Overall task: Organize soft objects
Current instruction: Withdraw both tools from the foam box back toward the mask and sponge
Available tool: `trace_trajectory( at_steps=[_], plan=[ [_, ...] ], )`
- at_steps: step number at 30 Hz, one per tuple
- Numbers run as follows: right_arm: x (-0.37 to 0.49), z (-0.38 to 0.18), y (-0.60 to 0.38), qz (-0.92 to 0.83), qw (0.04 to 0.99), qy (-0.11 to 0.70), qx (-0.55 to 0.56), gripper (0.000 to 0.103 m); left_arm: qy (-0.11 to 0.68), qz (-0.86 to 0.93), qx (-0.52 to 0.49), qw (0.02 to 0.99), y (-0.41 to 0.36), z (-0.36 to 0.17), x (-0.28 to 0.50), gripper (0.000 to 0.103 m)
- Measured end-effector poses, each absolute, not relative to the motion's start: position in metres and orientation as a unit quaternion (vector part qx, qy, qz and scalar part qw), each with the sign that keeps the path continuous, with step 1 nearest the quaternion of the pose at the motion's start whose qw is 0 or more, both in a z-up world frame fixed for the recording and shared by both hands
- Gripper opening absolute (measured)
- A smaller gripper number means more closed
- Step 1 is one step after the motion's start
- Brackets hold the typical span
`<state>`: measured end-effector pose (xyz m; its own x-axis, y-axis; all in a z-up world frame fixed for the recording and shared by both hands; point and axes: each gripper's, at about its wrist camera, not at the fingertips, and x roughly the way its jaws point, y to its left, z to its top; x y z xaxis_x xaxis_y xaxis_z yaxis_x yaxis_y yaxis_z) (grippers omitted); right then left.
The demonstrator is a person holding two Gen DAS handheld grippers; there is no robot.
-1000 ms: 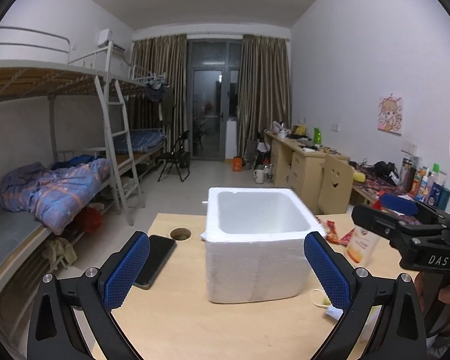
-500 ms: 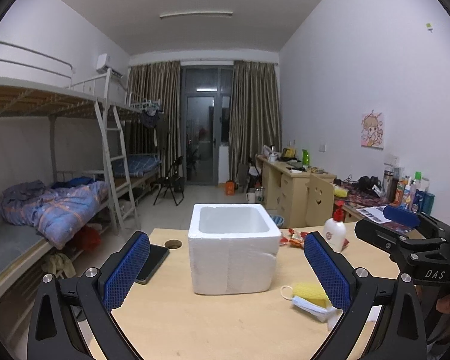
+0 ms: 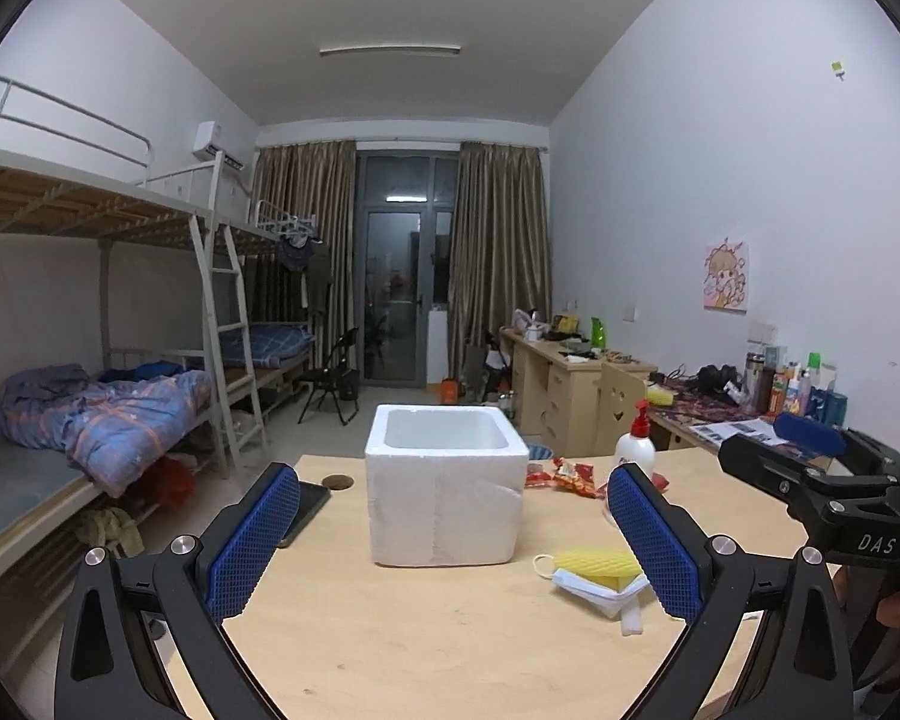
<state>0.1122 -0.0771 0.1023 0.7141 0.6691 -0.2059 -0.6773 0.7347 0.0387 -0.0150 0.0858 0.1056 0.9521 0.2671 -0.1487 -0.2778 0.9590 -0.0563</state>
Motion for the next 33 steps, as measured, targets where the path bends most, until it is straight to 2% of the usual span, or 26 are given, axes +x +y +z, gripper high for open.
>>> trace_trajectory(
  at_steps=[14,33],
  plan=[
    [0.111,0.070,-0.108,0.323,0.941,0.097,-0.008,0.103,0.061,0.096,-0.029,0.993,0.069,0.076,0.008,0.103],
    [0.122,-0.001,-0.151,0.261,0.953,0.152,-0.007,0.103,0.095,0.042,-0.067,0.992,0.054,0.001,0.062,0.103]
  ],
)
